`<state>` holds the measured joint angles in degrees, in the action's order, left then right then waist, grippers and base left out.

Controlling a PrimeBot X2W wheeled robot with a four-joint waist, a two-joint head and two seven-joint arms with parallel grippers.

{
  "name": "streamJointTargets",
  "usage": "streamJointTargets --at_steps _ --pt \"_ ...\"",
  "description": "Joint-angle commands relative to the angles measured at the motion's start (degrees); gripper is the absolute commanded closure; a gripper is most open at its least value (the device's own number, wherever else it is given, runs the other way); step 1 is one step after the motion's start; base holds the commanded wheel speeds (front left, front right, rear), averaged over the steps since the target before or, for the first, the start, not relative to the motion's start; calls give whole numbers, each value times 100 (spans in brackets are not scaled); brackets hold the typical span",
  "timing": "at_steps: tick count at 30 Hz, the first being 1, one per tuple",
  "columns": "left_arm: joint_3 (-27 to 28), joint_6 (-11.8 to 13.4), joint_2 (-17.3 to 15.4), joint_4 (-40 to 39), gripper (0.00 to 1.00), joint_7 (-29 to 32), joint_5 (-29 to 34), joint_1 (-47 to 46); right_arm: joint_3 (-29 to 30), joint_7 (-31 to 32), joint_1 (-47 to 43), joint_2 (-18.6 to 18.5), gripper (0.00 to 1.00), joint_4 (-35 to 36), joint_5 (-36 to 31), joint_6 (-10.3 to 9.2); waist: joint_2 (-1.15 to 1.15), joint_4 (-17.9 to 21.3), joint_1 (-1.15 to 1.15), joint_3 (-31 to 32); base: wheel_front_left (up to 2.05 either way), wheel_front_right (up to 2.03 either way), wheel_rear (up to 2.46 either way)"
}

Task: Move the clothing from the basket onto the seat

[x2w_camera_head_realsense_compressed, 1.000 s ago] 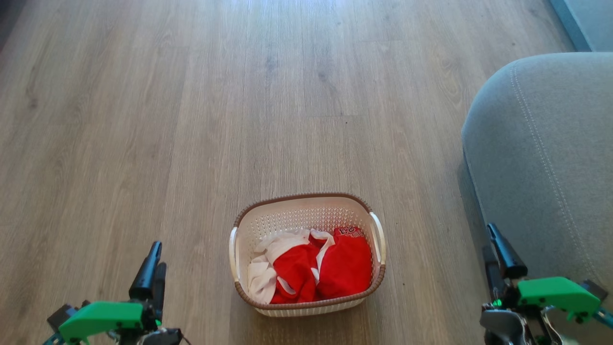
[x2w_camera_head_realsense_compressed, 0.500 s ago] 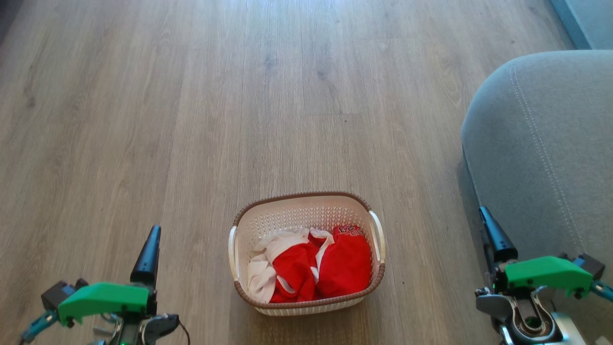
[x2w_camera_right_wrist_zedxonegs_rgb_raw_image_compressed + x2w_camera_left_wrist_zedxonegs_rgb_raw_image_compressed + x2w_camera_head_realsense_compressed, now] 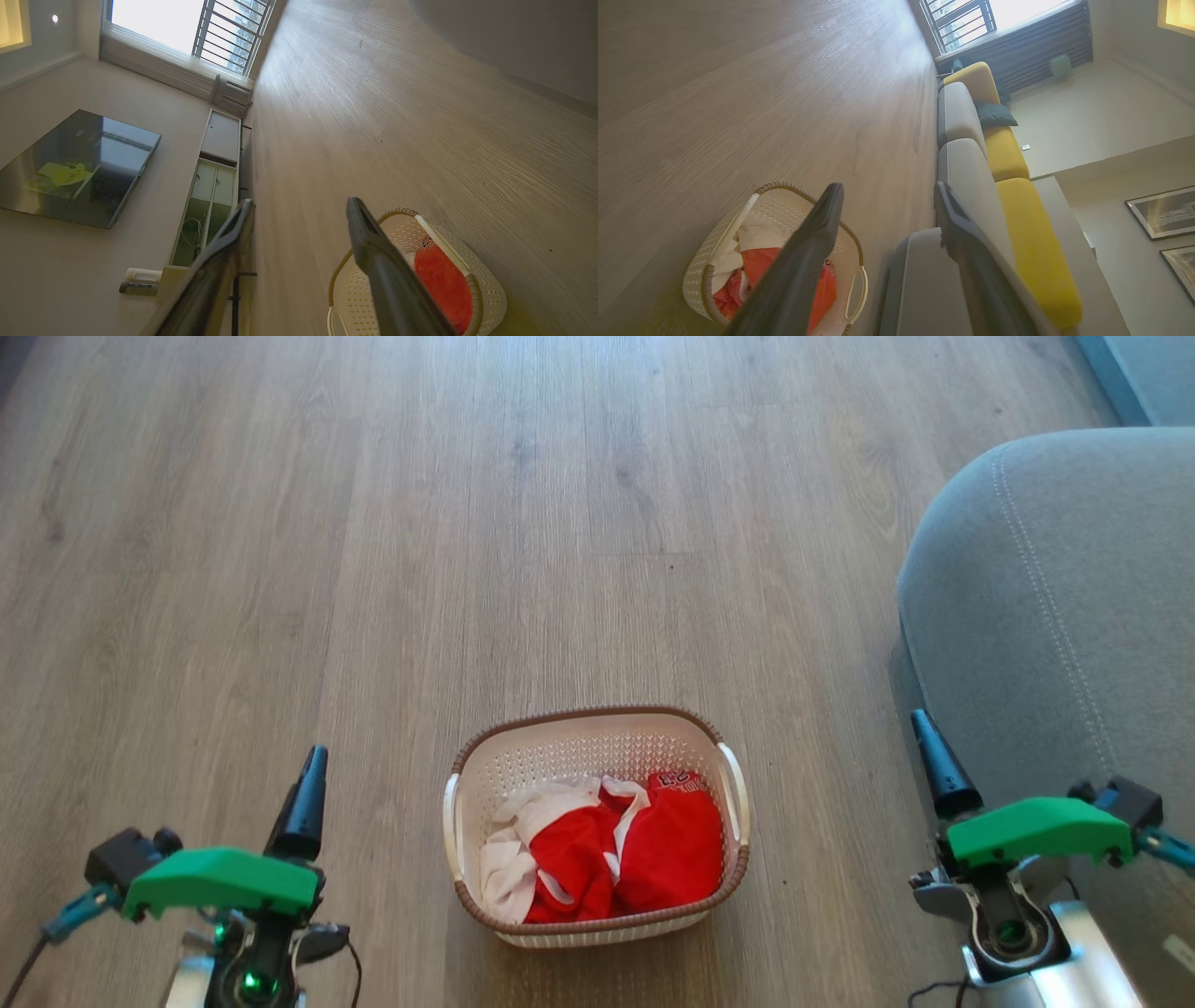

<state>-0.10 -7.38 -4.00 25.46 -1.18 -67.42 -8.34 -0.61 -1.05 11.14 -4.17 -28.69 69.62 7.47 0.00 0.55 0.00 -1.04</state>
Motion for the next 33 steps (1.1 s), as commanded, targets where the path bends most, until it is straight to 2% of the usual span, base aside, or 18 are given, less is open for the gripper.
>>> streamJointTargets --at_steps 1,15,33 --pt "30 -4 -148 -143 0 -86 275 -398 -108 -83 416 -135 0 119 -249 2 0 1 0 -9 0 0 0" --pt "7 87 -247 25 0 -320 1799 -687 -365 -320 813 -187 0 -168 -1650 2 0 29 0 -37 0 0 0" --pt "-25 320 -351 66 0 -606 3247 -1008 -744 -610 1344 -239 0 -484 -2784 2 0 49 0 -78 0 0 0"
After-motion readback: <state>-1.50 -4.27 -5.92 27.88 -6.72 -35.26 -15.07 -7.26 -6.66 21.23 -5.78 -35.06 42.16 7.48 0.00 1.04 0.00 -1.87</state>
